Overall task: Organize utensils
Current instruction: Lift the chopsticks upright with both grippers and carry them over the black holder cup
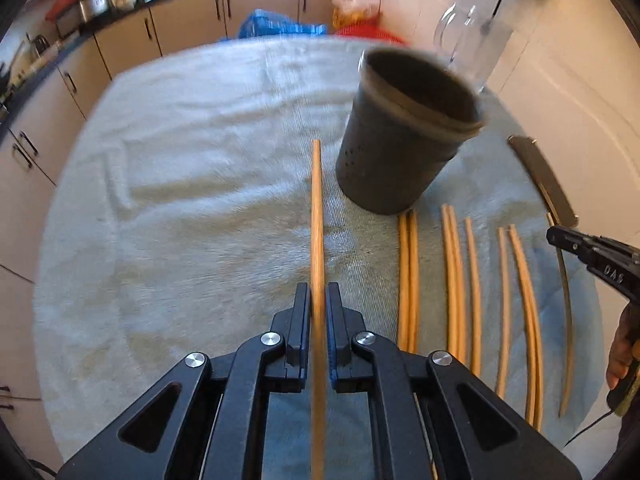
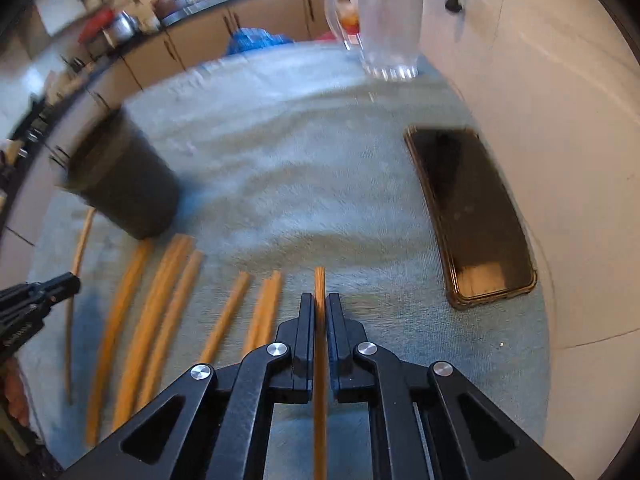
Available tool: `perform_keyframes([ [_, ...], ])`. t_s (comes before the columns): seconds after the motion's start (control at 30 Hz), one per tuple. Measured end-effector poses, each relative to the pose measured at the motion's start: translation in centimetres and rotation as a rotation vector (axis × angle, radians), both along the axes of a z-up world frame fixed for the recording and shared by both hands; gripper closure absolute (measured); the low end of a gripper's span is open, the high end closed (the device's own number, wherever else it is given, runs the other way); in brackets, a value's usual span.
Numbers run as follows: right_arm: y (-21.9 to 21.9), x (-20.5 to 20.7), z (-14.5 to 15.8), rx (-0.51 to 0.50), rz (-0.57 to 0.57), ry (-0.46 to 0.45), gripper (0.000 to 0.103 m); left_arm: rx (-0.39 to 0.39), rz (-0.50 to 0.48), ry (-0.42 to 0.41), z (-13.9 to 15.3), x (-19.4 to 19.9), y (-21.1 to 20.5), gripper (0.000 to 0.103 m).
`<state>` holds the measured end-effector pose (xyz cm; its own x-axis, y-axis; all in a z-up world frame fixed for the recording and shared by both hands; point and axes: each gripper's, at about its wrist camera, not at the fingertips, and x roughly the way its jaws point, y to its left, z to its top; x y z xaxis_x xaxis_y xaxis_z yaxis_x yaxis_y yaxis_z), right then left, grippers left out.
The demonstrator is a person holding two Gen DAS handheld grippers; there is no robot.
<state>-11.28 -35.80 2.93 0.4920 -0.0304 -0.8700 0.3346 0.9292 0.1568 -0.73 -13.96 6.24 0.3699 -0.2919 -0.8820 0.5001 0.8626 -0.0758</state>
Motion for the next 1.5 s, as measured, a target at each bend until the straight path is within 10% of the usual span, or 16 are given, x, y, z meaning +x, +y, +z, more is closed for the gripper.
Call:
perform_keyframes([
  [0.67,4.9,-12.1,13.5,-0.101,0.029,-0.456,0.097,-0.252,0.005,-0.327,11.8,-11.1,5.3,0.096],
  [1.17,4.3,-6.5,23.2,-0.050,0.035,-0.708,0.097,-0.464,0.115,-0.496,19.2,-0.7,-1.2,0.096],
  [1.5,3.8,2.6,22.3,0.031,0.022,-0.754,0.097,-0.507,0.151,-0.465,17.7,7.8,-6.8,0.096],
])
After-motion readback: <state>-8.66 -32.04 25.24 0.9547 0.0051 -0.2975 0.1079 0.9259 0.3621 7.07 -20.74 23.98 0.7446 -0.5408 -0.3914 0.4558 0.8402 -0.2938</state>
